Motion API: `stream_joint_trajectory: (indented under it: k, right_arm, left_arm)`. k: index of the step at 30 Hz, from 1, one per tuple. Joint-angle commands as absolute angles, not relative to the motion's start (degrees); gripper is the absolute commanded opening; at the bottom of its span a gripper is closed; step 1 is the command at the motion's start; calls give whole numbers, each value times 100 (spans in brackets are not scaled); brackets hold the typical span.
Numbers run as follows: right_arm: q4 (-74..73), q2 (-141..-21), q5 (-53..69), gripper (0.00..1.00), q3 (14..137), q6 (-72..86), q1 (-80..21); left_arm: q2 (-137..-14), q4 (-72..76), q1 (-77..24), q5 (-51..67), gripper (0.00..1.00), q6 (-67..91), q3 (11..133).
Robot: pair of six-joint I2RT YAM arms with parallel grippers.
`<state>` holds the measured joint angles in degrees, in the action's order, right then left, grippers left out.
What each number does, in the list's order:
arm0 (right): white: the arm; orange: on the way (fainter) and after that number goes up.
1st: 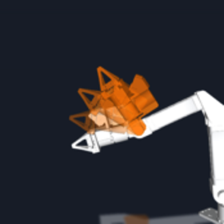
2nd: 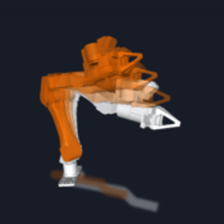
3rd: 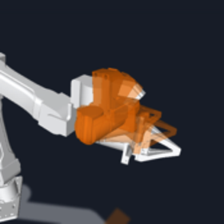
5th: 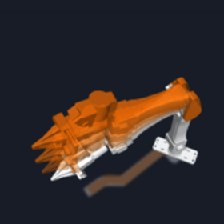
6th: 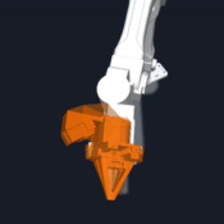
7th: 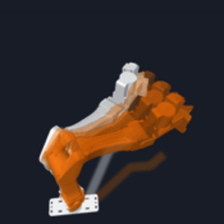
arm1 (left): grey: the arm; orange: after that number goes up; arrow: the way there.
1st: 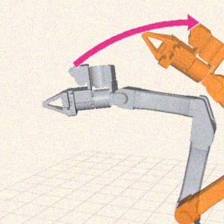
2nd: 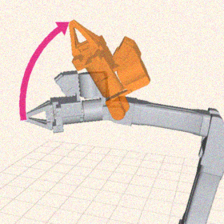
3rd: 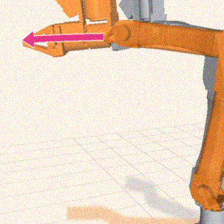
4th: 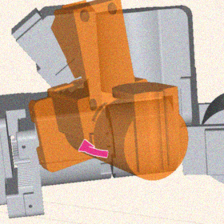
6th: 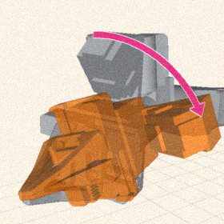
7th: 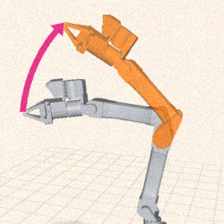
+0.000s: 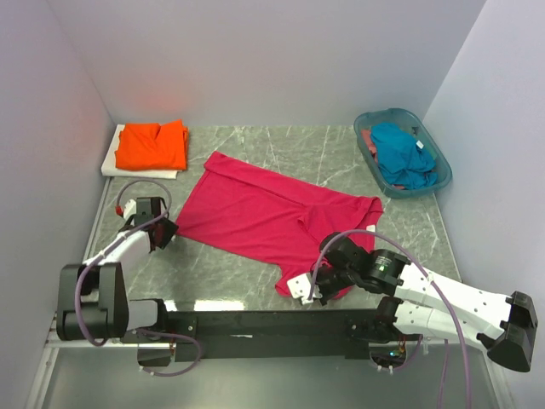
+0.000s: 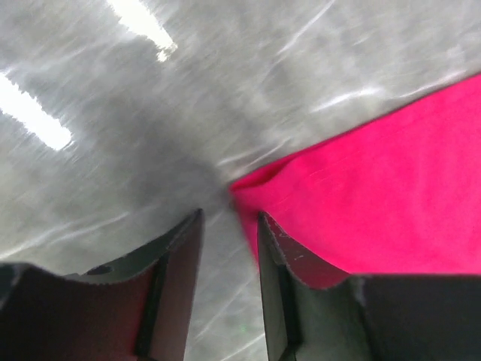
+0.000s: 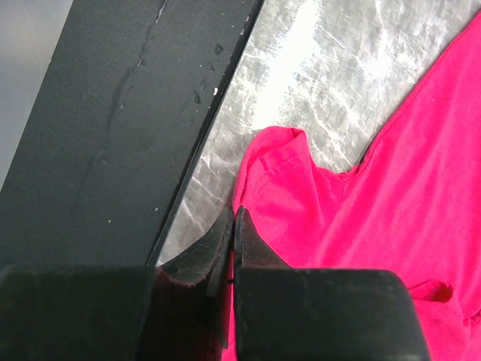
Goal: Fold and stack the t-shirts
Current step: Fold the tshirt
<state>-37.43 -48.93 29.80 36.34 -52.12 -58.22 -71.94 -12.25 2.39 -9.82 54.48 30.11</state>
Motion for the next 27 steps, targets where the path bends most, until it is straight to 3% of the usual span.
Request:
stream_joint_trajectory:
  k: [1,11,15,20,27]
  right_arm:
    - [-3744,-4781,3129,0,3762,-5186,-5757]
    - [-3735,-4764,3164,0,3762,-5186,-5678]
    - [-3735,-4781,3146,0,3771,-5186,-5669]
    - [-3884,-4711,3085,0,3902,-5203,-5512]
    - [-4543,-4421,2909,0,4323,-5396,-5142]
  left_arm:
    - [-7688,-967,255,-1063,42,5361,3242]
    - [-8192,-993,255,-1046,36,5274,3472]
    - [-8042,-932,255,-1002,25,5247,3358]
    - [-7682,-1002,246,-879,3,5186,3349]
    - [-7041,-1353,255,-800,0,5203,3375]
